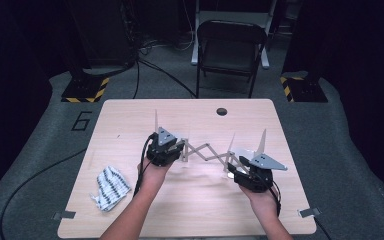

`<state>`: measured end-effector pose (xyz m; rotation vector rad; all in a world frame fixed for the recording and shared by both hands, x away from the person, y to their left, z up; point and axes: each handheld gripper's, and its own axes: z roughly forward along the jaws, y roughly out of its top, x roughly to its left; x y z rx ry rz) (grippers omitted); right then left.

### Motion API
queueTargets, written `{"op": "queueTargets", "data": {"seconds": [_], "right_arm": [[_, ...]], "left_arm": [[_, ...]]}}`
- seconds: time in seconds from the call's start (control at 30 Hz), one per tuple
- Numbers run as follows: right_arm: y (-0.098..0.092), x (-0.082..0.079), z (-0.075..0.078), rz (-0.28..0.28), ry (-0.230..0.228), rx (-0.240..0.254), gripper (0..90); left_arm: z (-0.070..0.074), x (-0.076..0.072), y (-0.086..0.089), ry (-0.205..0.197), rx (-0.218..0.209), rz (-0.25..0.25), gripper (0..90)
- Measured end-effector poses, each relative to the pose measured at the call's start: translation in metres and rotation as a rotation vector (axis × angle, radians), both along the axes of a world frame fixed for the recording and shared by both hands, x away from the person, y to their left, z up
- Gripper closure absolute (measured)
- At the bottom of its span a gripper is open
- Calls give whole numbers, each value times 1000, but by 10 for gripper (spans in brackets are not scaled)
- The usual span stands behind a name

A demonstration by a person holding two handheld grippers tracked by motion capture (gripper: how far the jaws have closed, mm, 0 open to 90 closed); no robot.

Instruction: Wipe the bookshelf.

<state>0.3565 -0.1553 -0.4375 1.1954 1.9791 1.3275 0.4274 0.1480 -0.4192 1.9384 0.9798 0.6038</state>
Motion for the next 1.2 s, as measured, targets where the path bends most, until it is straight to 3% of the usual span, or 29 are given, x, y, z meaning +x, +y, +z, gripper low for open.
{"op": "queueTargets", "data": {"seconds": [0.13, 0.4, 0.63, 0.87, 1.03, 1.2], "right_arm": [[-2, 0, 1, -12, 4, -3, 460], [1, -7, 0, -12, 1, 12, 450], [10, -20, -2, 13, -2, 36, 435], [27, -38, -2, 65, -8, 26, 420], [34, -50, 2, 85, -24, 23, 411], [34, -54, 4, 90, -18, 29, 410]], "left_arm": [[-1, 3, -3, 0, -25, 2, 613], [1, -7, 5, 0, -39, -6, 526], [5, -22, 21, -2, -57, 16, 449], [10, -37, 28, -14, -76, 10, 411], [13, -44, 22, -18, -63, -15, 404], [9, -36, 13, 8, -32, 4, 408]]}}
